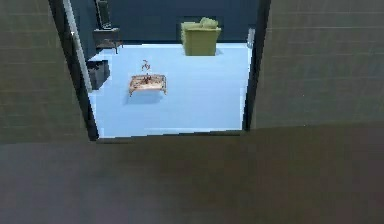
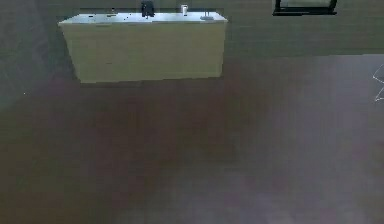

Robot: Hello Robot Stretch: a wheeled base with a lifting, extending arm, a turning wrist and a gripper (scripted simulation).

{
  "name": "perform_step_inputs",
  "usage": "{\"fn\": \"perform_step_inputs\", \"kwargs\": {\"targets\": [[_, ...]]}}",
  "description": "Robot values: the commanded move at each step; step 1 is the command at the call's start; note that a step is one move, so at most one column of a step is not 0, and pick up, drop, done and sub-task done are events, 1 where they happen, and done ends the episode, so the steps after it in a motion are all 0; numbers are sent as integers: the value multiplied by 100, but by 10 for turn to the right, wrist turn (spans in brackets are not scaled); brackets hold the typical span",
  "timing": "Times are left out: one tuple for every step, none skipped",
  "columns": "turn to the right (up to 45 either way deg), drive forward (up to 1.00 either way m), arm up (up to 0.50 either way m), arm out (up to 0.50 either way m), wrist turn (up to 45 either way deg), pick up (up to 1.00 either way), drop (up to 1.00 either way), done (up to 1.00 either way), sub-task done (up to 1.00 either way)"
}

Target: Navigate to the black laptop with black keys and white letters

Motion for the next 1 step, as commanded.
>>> {"fn": "perform_step_inputs", "kwargs": {"targets": [[0,100,0,0,0,0,0,0,0]]}}
